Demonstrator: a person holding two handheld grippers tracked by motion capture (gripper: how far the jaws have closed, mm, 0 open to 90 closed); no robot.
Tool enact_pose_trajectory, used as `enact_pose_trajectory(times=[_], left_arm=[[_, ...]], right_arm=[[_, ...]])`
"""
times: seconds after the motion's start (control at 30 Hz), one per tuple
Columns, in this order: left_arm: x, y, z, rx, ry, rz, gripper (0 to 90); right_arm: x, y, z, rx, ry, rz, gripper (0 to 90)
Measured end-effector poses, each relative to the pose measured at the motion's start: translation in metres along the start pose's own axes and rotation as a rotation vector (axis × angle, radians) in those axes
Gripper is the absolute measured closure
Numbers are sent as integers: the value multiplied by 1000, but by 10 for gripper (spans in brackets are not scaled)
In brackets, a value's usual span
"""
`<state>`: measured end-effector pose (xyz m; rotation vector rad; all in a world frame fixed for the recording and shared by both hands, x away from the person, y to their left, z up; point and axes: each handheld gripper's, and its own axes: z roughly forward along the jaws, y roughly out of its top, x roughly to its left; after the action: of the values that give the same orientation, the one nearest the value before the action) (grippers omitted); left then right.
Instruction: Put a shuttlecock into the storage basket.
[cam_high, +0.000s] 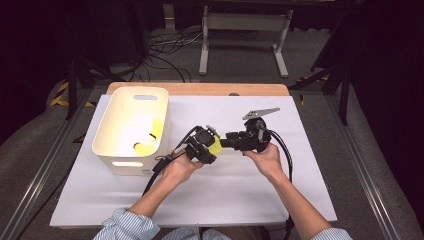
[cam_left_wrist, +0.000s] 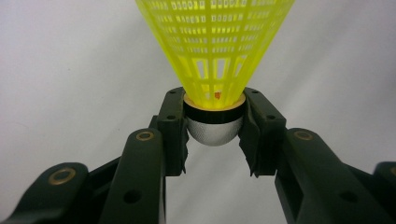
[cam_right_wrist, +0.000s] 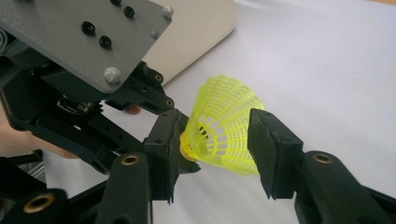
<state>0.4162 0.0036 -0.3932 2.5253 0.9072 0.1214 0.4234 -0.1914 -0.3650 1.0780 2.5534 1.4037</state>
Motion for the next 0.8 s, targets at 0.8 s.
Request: enact_pose_trajectory(times=[0.8], left_arm=[[3,4,-23,-25,3,-27,646]], right_arm=[[-2,-27,-29,-96,-186,-97,351]])
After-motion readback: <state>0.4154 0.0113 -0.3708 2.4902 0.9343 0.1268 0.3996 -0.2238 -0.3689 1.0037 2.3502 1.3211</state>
